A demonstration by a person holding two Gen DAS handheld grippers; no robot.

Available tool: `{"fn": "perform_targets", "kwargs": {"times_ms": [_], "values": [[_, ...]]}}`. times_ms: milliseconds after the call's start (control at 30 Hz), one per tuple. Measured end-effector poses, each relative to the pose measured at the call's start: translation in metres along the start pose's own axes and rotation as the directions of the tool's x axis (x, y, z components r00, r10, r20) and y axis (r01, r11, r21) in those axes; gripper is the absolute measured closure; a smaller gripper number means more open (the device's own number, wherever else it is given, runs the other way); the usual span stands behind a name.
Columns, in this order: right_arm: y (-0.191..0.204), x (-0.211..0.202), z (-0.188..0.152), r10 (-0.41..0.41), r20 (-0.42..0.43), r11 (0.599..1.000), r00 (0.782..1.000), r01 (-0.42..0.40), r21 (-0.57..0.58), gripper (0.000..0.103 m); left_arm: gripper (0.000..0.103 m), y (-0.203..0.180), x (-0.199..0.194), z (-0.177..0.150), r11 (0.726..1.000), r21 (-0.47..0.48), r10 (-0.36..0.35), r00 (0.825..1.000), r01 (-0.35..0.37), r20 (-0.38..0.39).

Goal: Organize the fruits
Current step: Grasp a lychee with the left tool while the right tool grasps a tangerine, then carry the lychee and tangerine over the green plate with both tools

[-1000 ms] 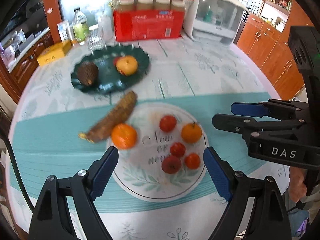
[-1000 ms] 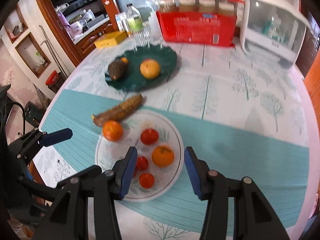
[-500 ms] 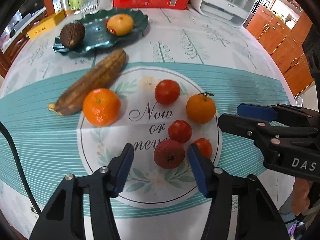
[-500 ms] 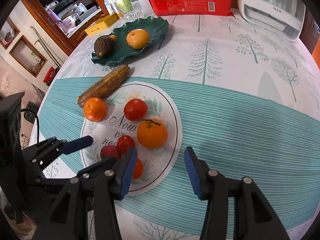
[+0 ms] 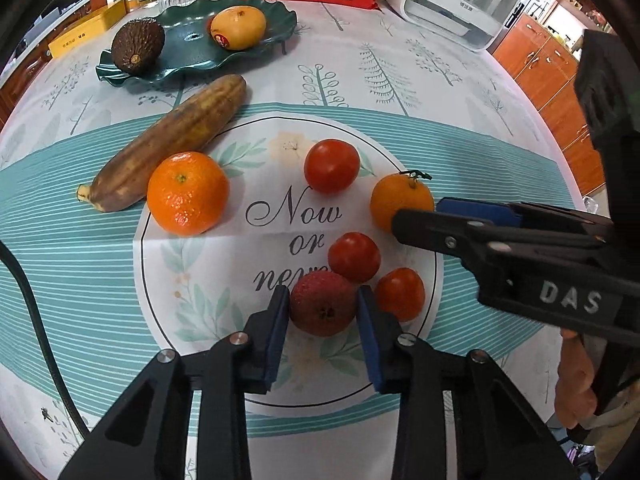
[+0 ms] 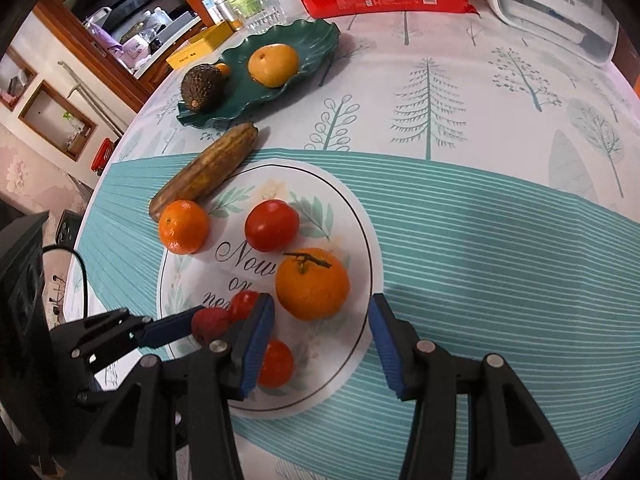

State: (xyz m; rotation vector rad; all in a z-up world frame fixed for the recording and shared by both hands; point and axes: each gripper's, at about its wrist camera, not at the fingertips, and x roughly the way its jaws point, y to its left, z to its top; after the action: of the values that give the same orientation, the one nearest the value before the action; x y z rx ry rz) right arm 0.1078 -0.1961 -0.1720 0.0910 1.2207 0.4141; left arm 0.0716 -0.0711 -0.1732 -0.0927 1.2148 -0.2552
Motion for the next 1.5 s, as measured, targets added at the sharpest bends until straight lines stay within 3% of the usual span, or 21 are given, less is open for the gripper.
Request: {"fn": "perform_targets", "kwargs": {"times_ms": [267, 333, 767, 1100, 1367, 1500], "values": [[0.003, 0.010, 0.005, 0.014, -0.001, 1.000, 1.000, -0.014, 0.002, 0.054, 0.071, 0.007, -0.004, -0.002, 1.000, -0.009, 0.004, 1.000, -0.004, -0.003], [0.005, 0.012, 0.005, 0.017, -0.001, 1.000, 1.000, -0.017, -0.005, 0.059, 0.071, 0.009, -0.006, -0.003, 1.000, -0.009, 0.004, 1.000, -0.004, -0.002], [0.031, 0.005, -0.004, -0.067, 0.023, 0.993, 0.997, 0.069, -0.093, 0.063, 0.071, 0.027, -0.029, -0.004, 1.000, -0.025, 0.013, 1.000, -0.012, 0.019], [0.048, -0.010, -0.011, -0.083, 0.029, 0.993, 0.996, 0.085, -0.081, 0.063, 0.071, 0.046, -0.052, -0.007, 0.999, -0.045, 0.022, 1.000, -0.022, 0.010], [0.073, -0.034, 0.007, -0.086, 0.067, 0.991, 0.994, 0.093, -0.099, 0.063, 0.071, 0.064, -0.093, 0.017, 0.999, -0.032, 0.035, 0.998, -0.034, 0.046], [0.090, -0.051, 0.029, -0.079, 0.094, 0.989, 0.992, 0.090, -0.117, 0.063, 0.071, 0.078, -0.123, 0.041, 0.997, 0.002, 0.075, 0.994, -0.076, 0.073]]}}
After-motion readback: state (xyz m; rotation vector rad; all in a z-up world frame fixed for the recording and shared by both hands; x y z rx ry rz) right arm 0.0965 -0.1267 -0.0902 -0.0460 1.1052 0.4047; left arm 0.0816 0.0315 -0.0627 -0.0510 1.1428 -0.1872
